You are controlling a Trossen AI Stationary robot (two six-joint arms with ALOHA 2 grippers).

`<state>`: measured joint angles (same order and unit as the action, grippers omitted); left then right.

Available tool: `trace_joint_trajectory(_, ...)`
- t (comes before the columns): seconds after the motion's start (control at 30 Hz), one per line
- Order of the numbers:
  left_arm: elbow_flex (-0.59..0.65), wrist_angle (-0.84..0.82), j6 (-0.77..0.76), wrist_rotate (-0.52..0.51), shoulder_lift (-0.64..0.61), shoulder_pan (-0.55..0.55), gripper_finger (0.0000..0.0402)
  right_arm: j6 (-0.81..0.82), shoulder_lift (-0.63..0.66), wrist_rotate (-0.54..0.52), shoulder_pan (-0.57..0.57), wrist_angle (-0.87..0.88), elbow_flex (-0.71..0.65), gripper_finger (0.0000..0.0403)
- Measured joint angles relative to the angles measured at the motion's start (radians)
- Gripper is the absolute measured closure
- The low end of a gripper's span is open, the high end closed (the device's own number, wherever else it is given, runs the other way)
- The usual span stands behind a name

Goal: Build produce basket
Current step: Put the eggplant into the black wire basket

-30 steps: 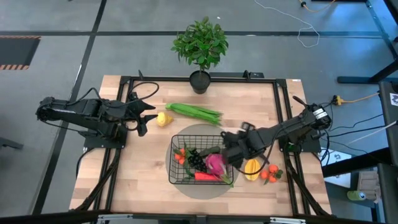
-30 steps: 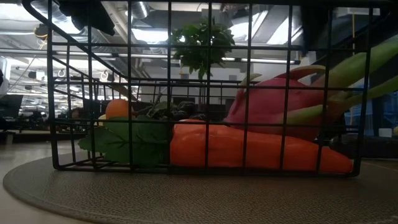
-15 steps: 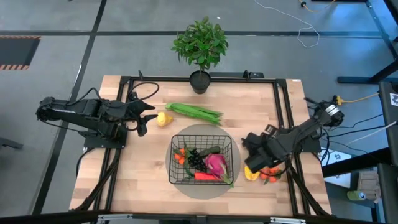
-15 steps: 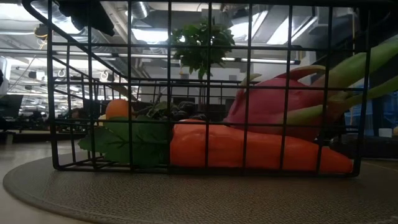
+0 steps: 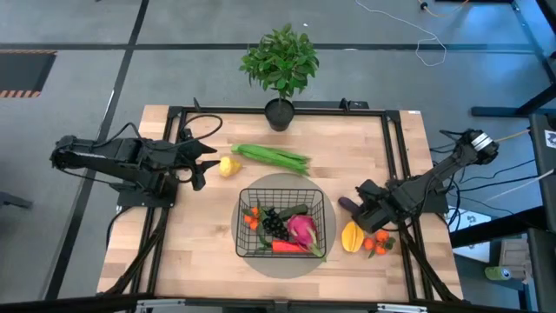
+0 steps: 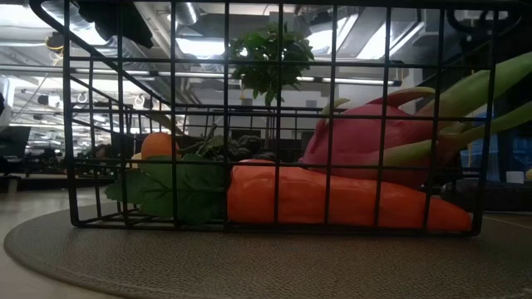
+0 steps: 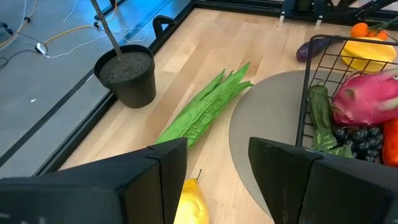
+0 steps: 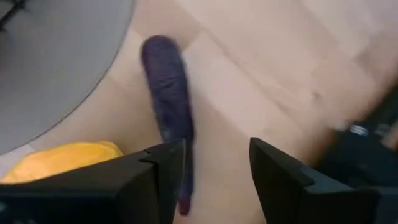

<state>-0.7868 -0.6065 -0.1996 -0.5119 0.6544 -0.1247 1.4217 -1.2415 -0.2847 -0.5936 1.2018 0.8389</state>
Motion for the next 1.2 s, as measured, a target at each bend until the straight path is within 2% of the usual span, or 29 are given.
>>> trace_joint_trajectory(0.2,0.0,0.0,0.0,0.0,0.0,0.0,0.0241,-0.069,0.014,-0.009,0.003,-0.222,-0.114,0.0235)
trace_joint_trajectory(0.4,0.0,0.0,0.0,0.0,0.0,0.0,0.0241,-0.068,0.01,-0.04,0.003,-0.292,-0.221,0.0235)
trace_joint_trajectory(0.5,0.0,-0.001,0.01,-0.001,0.0,0.0,0.0241,-0.072,0.014,-0.089,0.003,-0.418,-0.287,0.0235)
trace_joint_trajectory(0.63,0.0,-0.001,0.027,-0.001,0.0,0.0,0.0241,-0.094,0.015,-0.083,0.002,-0.567,-0.334,0.0235)
trace_joint_trajectory(0.73,0.0,-0.001,0.027,-0.001,0.0,0.0,0.0241,-0.14,0.006,-0.08,0.003,-0.51,-0.339,0.0235)
trace_joint_trajectory(0.83,0.0,-0.002,0.027,-0.001,0.0,0.0,0.0241,-0.173,0.012,-0.149,0.017,-0.558,-0.299,0.0235)
trace_joint_trajectory(1.07,0.0,-0.002,0.027,-0.001,0.0,0.0,0.0241,-0.2,0.01,-0.106,0.078,-0.548,-0.285,0.0235)
trace_joint_trajectory(1.2,0.0,-0.002,0.027,-0.001,0.0,0.0,0.0241,-0.205,0.011,-0.134,0.11,-0.557,-0.284,0.0235)
